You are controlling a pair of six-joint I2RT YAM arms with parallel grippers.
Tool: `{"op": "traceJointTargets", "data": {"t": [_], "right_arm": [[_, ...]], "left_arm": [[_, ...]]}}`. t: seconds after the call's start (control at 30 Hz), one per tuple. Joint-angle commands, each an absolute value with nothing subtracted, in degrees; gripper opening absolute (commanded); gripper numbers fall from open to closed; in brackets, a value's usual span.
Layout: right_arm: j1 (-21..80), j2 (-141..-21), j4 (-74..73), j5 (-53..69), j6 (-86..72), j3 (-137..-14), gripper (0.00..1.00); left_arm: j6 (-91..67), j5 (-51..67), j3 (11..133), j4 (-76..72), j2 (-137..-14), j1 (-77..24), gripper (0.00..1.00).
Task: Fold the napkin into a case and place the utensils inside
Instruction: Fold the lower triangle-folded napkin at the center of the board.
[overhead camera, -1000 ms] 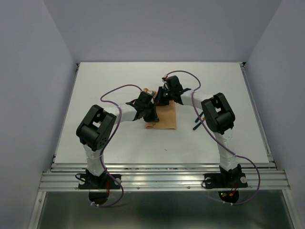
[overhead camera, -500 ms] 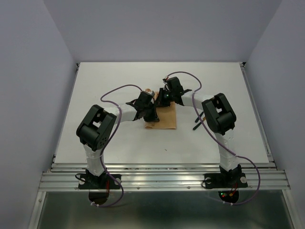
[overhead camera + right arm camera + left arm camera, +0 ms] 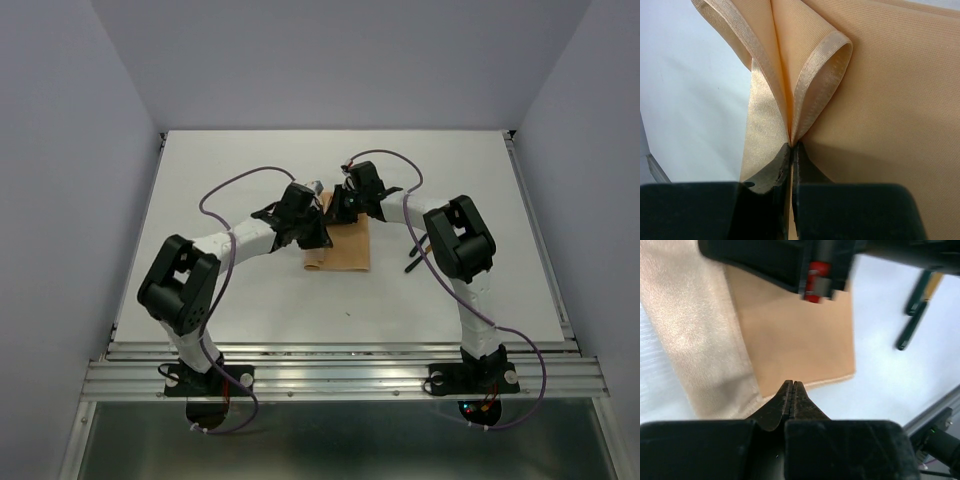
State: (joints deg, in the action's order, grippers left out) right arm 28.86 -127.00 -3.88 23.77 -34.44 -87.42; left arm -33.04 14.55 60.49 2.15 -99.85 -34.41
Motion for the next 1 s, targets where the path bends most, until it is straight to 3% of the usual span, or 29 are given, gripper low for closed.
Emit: {"op": "traceJointTargets", "data": {"t": [0.0, 0.33, 0.97], "right_arm": [[28.5, -125.9, -3.3, 23.5, -33.2, -87.5, 0.01], [28.5, -125.4, -3.2, 24.0, -32.9, -87.0, 0.01], [27.9, -121.7, -2.8, 25.2, -32.1, -86.2, 0.01]], "left_arm": [[-29.4, 14.6, 63.0, 4.7, -91.9, -34.5, 0.00], [-31.7, 14.5, 62.3, 6.2, -93.2, -23.7, 0.00], [-31.8, 11.2, 66.0, 5.6, -103.1, -22.9, 0.00]]}}
